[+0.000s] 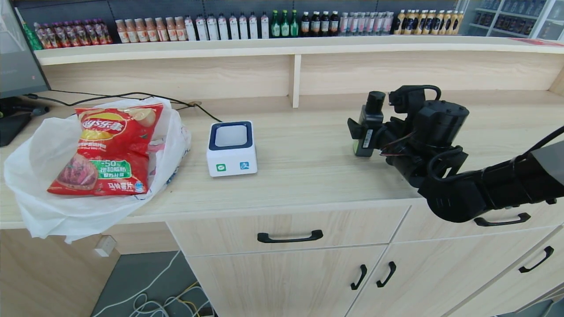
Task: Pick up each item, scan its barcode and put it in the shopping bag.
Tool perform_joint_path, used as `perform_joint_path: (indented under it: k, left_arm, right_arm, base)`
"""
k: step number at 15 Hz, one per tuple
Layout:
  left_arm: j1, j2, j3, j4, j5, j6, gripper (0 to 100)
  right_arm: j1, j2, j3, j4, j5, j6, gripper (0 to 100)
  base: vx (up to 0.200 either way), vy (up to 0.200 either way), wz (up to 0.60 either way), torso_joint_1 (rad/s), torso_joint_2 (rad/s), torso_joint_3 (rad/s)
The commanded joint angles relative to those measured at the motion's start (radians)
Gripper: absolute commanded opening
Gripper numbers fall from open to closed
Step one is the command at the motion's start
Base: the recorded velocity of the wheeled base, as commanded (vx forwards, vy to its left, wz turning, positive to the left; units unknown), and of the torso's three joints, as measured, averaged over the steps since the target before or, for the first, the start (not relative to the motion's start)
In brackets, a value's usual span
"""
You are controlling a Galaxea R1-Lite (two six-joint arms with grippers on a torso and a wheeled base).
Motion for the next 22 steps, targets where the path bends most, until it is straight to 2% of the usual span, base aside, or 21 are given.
perform_joint_path:
  k: [1, 6, 7, 22]
  left_arm:
    - [0.000, 0.000, 0.000, 0.000, 0.001, 0.000, 100]
    - [0.000, 0.000, 0.000, 0.000, 0.001, 0.000, 100]
    - [0.000, 0.000, 0.000, 0.000, 0.001, 0.000, 100]
    - [0.000, 0.000, 0.000, 0.000, 0.001, 0.000, 100]
  right_arm:
    - [0.002, 0.005, 0.000, -0.002, 0.000, 0.000, 100]
    - [0.003, 0.007, 0.002, -0.002, -0.002, -0.001, 100]
    - [0.003, 0.005, 0.000, -0.002, -0.002, -0.001, 0]
    - [0.014, -0.010, 0.020, -0.011, -0.002, -0.008, 0]
  base:
    - [0.000, 0.000, 0.00, 0.000, 0.00, 0.000]
    - [0.000, 0.000, 0.00, 0.000, 0.00, 0.000]
    - [0.000, 0.000, 0.00, 0.000, 0.00, 0.000]
    - [0.000, 0.000, 0.00, 0.000, 0.00, 0.000]
